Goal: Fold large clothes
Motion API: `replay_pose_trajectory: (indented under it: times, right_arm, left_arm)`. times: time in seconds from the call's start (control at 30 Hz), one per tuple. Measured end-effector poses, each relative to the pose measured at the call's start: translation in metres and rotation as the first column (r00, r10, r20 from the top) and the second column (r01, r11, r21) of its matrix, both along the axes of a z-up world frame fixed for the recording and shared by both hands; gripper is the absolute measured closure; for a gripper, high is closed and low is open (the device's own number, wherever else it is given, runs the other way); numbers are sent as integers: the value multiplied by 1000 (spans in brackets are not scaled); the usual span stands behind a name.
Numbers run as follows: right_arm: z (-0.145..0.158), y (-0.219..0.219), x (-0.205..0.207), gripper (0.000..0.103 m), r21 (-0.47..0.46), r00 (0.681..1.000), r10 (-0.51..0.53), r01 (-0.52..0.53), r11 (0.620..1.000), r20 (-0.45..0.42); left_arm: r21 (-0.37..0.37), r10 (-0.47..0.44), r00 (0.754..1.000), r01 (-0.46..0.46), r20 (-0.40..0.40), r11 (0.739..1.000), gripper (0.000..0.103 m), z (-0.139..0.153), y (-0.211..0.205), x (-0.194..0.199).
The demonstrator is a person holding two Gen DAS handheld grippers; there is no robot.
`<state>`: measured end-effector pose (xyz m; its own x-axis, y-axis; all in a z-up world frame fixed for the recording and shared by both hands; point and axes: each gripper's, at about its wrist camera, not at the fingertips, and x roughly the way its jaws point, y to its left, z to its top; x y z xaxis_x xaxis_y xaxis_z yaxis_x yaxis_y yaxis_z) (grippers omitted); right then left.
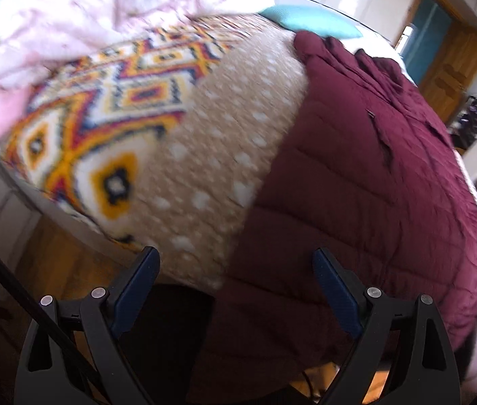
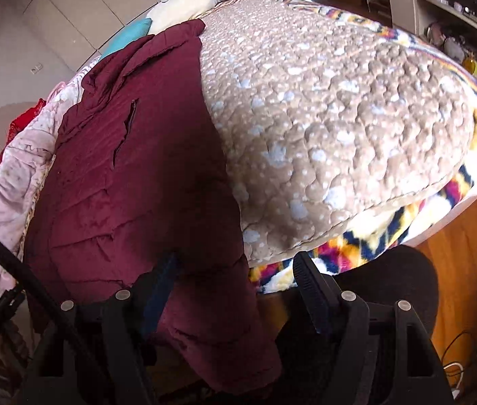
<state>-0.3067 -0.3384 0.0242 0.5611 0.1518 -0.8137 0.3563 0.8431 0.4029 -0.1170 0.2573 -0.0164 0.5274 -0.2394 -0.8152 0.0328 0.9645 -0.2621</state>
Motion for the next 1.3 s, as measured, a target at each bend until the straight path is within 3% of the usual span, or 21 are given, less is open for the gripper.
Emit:
replay_pose_trajectory:
  times: [0.13,0.3,0.37,0.43,0.5,0.6,0.77,0.9,1.03,1.1,1.17,1.3]
  right_arm:
    - [-13,4,-6,27,109,1000,2,-3,994,9]
    - [-32,29,-13,26,114,996,81,-77,990,-37]
    - [-42,39,-11,26,103,992,106,-99,990,-64]
    - [-43,47,-7,27,67,988,133,-128,990,-74]
    - [-40,56,-7,52,30,982,165,-162,986,-90]
    - [-25,55,-9,72,87,980,186,-180,980,-64]
    - [45,47,-18,77,169,977,177,-197,966,121]
    - [118,31,7,77,151,945,165,-213,965,281]
    - [158,16,75,77,96,931,156,-198,976,330]
    - [165,5,126,77,76,940,128,-160,984,316]
    - [163,-4,165,77,72,950,98,-124,990,297]
    - [134,-17,232,77,36,980,16,-23,999,201]
  left_arm:
    - [-117,-122,992,117,-32,986,12,-14,-16,-7]
    - [-36,-187,982,187,-4,982,12,-17,-45,-27]
    - [-25,-191,982,191,-11,981,21,-15,-47,-31]
    - [28,-171,985,172,-40,985,59,-13,-49,-33]
    - [40,-158,986,160,-51,986,75,-5,-46,-38]
    - [9,-155,988,155,-15,988,82,24,-39,-49]
    - [-90,-137,984,147,113,985,85,101,-32,-55]
    - [-72,-139,972,155,189,985,85,153,-50,-14]
    - [14,-140,962,141,234,990,85,187,-89,64]
    - [-5,-139,969,143,205,990,85,191,-104,106]
    - [30,-107,975,103,193,994,84,188,-124,148]
    - [85,-6,991,-6,137,996,78,157,-149,214]
